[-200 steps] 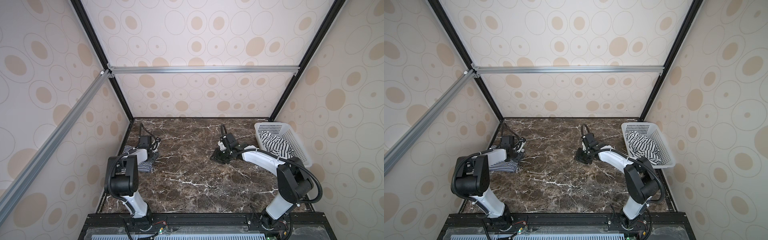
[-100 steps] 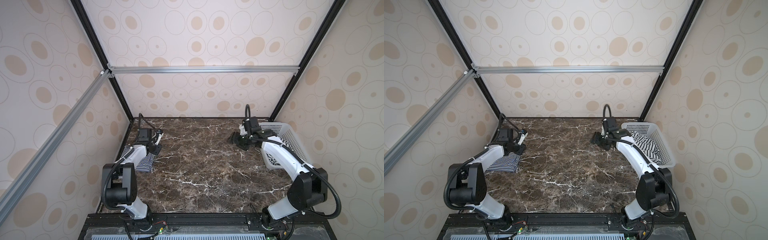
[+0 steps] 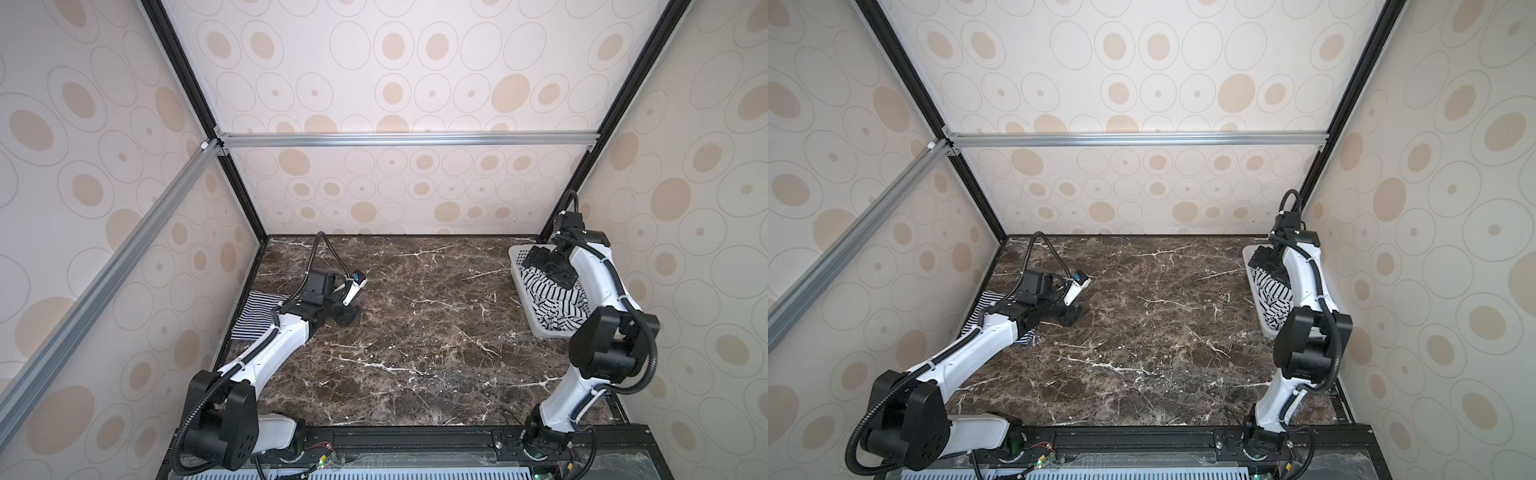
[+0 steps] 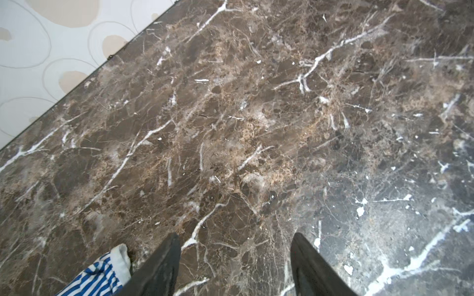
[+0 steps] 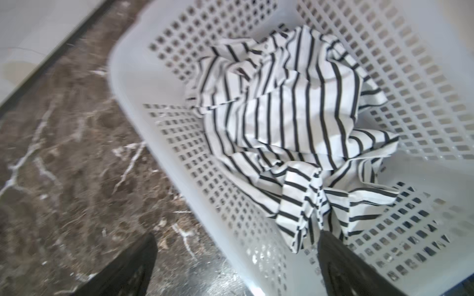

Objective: Fold and stack tank tops
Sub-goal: Pick up the tank top from the basket.

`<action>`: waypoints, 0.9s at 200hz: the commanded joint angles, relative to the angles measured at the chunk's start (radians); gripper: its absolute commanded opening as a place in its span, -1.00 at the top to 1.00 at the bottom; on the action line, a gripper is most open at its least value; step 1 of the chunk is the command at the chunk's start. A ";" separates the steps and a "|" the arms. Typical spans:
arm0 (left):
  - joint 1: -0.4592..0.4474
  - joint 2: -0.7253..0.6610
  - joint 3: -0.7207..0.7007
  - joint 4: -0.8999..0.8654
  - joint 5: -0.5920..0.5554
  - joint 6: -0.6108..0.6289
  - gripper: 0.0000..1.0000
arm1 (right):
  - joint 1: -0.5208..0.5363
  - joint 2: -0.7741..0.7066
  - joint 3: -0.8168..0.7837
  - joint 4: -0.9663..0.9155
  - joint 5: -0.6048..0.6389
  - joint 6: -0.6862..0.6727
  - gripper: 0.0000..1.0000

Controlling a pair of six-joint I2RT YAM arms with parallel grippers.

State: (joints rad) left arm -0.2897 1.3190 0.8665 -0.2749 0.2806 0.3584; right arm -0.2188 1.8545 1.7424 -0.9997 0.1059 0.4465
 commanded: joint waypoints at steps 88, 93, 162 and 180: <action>-0.037 -0.030 -0.051 0.037 0.023 -0.015 -0.42 | -0.212 0.218 -0.016 -0.021 0.001 0.023 -1.00; -0.038 -0.030 -0.051 0.037 0.024 -0.016 -0.42 | -0.219 0.223 -0.018 -0.015 0.001 0.023 -1.00; -0.045 -0.009 -0.072 0.055 0.005 -0.027 -0.43 | -0.251 0.362 0.082 -0.028 -0.090 0.004 -0.98; -0.046 -0.003 -0.072 0.057 -0.005 -0.028 -0.43 | -0.251 0.364 0.074 -0.019 -0.100 0.005 -0.80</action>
State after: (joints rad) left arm -0.3275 1.3037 0.7963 -0.2333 0.2863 0.3397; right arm -0.4709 2.2082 1.7988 -0.9970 0.0338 0.4557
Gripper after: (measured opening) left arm 0.714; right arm 0.958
